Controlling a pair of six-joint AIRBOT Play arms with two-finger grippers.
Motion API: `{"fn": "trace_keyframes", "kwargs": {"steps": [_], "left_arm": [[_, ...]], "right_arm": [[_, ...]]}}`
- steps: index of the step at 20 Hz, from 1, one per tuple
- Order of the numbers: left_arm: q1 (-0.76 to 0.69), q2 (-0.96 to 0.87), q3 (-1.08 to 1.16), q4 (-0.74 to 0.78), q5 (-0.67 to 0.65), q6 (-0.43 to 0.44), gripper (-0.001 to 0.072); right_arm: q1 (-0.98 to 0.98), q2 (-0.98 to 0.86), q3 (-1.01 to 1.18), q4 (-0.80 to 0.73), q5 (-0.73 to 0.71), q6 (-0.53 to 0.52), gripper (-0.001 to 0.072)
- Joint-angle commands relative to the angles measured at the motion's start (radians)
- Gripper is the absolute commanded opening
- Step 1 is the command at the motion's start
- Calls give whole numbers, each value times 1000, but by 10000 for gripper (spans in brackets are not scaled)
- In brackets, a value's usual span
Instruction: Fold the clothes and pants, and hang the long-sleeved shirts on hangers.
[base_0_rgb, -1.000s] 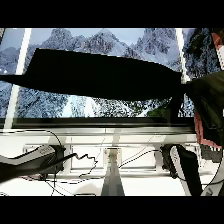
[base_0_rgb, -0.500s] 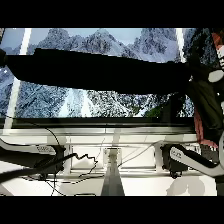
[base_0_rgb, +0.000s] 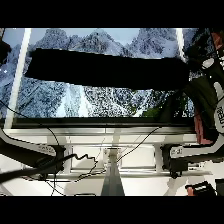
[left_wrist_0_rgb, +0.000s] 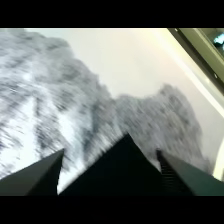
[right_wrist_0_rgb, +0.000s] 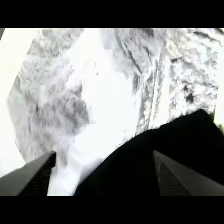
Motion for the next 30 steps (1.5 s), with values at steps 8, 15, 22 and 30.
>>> {"fn": "trace_keyframes", "kwargs": {"steps": [8, 15, 22, 30], "left_arm": [[145, 164, 2, 281, -545, -164, 634], [160, 138, -198, 226, -612, -224, 635], [42, -40, -207, 171, -363, -224, 635], [-40, -72, -195, 171, -60, -141, 172]], "right_arm": [[3, 23, 167, -18, 463, -310, 688], [3, 23, 169, -22, 505, -378, 688], [3, 23, 169, -21, 496, -378, 688], [31, 23, 169, -15, 476, -416, 561]]}}
